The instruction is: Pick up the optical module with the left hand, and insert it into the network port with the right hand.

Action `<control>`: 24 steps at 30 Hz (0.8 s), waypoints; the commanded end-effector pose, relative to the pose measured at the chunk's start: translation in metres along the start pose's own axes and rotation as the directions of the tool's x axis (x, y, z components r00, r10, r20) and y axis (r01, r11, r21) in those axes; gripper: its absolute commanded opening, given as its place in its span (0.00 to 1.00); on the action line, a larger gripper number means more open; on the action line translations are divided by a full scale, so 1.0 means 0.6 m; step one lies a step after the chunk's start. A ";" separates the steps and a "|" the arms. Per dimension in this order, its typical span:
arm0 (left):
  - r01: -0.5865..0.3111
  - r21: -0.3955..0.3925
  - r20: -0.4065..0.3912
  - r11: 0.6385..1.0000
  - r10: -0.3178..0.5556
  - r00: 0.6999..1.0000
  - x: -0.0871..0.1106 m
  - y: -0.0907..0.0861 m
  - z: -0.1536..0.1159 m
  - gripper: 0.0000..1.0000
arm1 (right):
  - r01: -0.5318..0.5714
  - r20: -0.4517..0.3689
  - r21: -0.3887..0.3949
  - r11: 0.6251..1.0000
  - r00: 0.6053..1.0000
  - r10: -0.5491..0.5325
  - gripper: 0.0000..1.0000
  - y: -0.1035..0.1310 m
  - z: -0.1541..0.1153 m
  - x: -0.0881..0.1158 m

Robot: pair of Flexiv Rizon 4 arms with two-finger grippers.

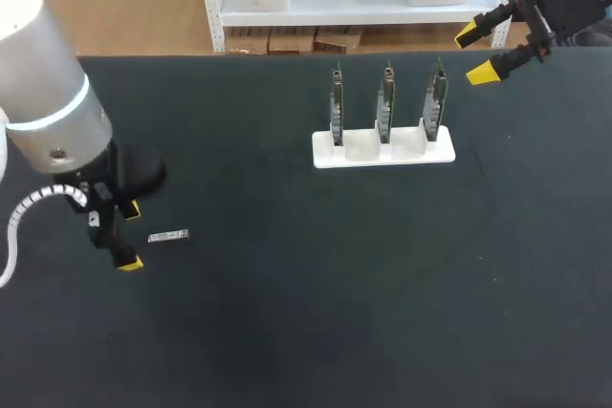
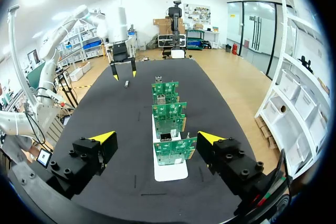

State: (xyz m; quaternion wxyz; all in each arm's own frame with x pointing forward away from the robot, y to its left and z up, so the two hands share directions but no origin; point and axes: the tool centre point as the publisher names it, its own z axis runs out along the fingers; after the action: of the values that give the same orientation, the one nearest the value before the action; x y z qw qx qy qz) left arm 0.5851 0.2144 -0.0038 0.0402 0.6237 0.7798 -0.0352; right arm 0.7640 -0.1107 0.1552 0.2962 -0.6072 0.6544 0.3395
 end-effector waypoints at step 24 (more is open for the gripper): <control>-0.042 -0.032 -0.015 0.999 0.041 0.999 -0.027 -0.014 0.011 1.00 | 0.000 -0.001 0.005 1.000 1.000 0.000 1.00 0.003 0.000 0.000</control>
State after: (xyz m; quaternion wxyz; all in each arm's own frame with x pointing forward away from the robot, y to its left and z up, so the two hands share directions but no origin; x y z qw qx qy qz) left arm 0.5762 0.2000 -0.0076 0.0511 0.6392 0.7672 -0.0183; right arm 0.7640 -0.1108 0.1552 0.2962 -0.6072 0.6544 0.3395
